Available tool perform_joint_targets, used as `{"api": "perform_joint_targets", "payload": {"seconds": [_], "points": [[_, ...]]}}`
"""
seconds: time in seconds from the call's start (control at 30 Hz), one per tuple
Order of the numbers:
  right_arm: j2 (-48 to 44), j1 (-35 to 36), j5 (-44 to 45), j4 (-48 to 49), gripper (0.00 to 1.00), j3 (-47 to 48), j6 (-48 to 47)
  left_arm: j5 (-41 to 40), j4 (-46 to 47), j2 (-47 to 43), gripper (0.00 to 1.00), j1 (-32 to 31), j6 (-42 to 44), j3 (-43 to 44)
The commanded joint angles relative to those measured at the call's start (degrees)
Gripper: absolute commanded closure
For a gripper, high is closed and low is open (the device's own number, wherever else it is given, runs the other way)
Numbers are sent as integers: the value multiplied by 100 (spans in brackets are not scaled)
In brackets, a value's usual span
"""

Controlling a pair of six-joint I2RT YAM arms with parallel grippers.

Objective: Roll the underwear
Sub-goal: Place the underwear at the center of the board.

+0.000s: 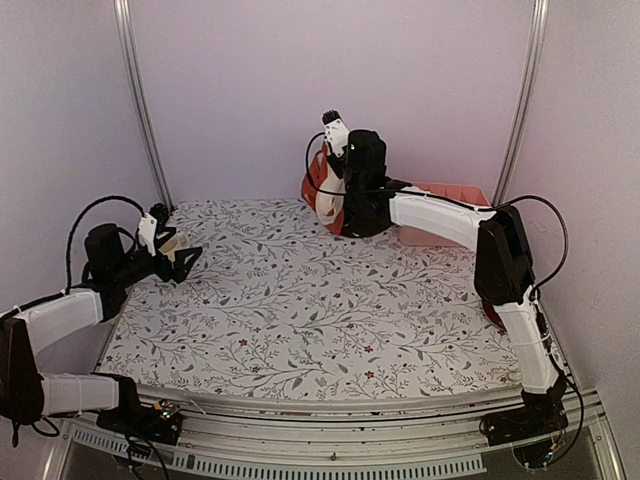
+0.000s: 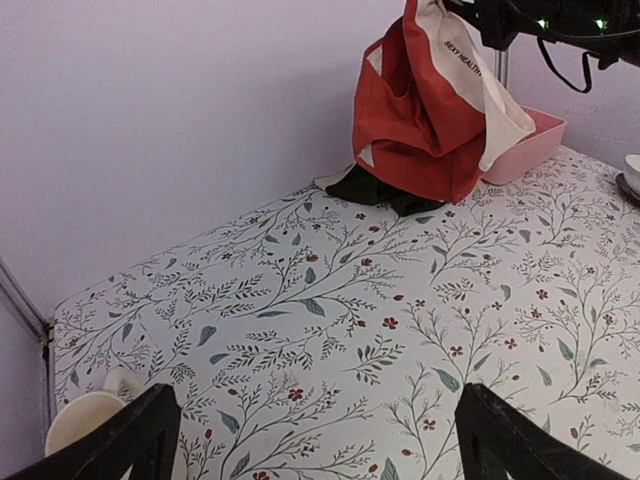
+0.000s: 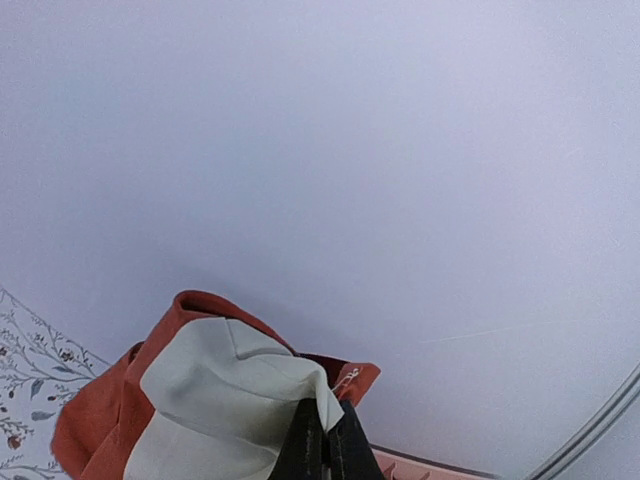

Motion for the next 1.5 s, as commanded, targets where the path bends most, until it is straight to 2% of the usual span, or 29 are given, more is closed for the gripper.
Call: {"api": "perform_joint_targets", "payload": {"seconds": [0.0,0.17,0.27,0.4,0.57,0.8,0.9,1.0,1.17,1.3,1.47], "points": [[-968,471,-1086,-411,99,-469,-31,198,-4,-13,2,-42,187,-37],[-1389,1186,-1509,-1413,99,-536,174,516,-153,-35,2,-45,500,-53],[-1694,1421,-1745,-1806,99,-864,617,849,-194,-132,2,-40,745,-164],[-2360,1628,-2259,-1736,99,-1755,1244,1372,-246,-375,2,-52,971,-296],[-3000,1666,-2641,-1674,99,-2645,2042,1516,-81,-788,1,-56,1000,-528],[-2467,1465,-2058,-2359,99,-3375,2763,1407,-46,-817,2,-60,1034,-546],[-1948,1226,-1538,-3493,97,-3167,3473,1315,-93,-631,2,-66,1055,-478],[-1497,1048,-934,-4402,77,-2849,4210,1195,-217,-391,2,-92,1120,-351],[-1802,956,-819,-4508,48,-3047,4409,1144,-616,-65,1,-169,1270,-90],[-2176,919,-1214,-4390,36,-3352,4344,1166,-860,44,1,-244,1396,11],[-2423,904,-2414,-3963,23,-4221,4393,1304,-1002,7,2,-308,1579,-15]]}}
